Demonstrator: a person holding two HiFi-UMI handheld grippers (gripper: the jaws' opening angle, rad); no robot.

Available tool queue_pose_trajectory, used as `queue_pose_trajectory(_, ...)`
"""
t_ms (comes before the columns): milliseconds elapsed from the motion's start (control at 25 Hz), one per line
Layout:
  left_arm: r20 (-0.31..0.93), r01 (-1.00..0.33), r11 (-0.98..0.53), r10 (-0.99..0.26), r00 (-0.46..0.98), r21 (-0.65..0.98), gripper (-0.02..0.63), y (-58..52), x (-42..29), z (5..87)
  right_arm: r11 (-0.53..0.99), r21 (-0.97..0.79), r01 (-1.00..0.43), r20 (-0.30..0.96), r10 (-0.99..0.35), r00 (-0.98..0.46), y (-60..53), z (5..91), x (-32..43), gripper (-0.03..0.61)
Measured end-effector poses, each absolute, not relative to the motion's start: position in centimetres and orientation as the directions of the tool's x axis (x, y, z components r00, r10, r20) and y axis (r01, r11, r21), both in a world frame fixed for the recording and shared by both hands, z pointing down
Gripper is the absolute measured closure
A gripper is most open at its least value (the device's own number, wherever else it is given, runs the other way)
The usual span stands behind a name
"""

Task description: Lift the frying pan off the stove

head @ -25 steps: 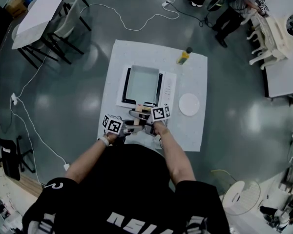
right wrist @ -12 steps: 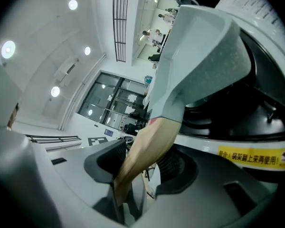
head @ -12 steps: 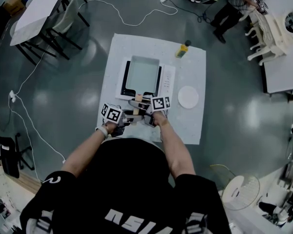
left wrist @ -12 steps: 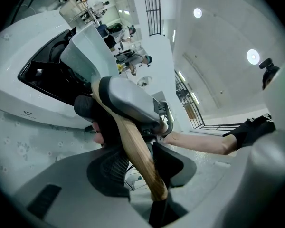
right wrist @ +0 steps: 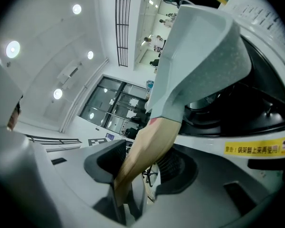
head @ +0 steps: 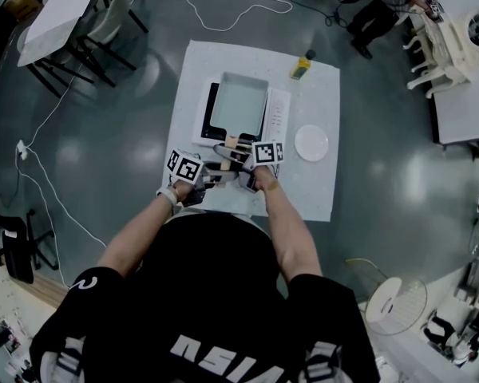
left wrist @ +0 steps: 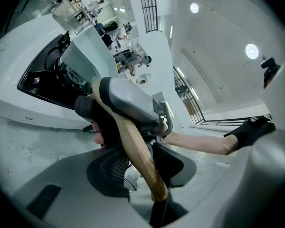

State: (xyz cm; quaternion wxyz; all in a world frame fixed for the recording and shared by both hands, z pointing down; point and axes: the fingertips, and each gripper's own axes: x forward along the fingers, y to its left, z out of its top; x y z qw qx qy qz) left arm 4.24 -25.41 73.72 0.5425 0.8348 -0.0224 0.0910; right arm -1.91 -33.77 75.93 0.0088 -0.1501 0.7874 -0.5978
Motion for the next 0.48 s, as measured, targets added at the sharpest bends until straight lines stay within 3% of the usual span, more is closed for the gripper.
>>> queue_pose_trajectory(240, 0.174, -0.122, -0.455, 0.074, 0.982, 0.882, 0.463, -25.3, 4.1, 72.1, 0.286, -0.934, -0.212, 0.134, -0.269, -0.954, -33.9, 73.9, -2.1, 0.390)
queue_pose_trajectory(360, 0.171, -0.114, -0.483, 0.076, 0.982, 0.868, 0.463, -25.4, 4.2, 70.8, 0.334, -0.931, -0.145, 0.055, -0.264, -0.963, -33.9, 71.3, -2.7, 0.390)
queue_pose_trajectory(480, 0.170, -0.110, -0.511, 0.073, 0.983, 0.853, 0.463, -26.0, 4.2, 69.4, 0.366, -0.909, -0.200, 0.099, -0.277, -0.956, -34.7, 70.2, -2.3, 0.390)
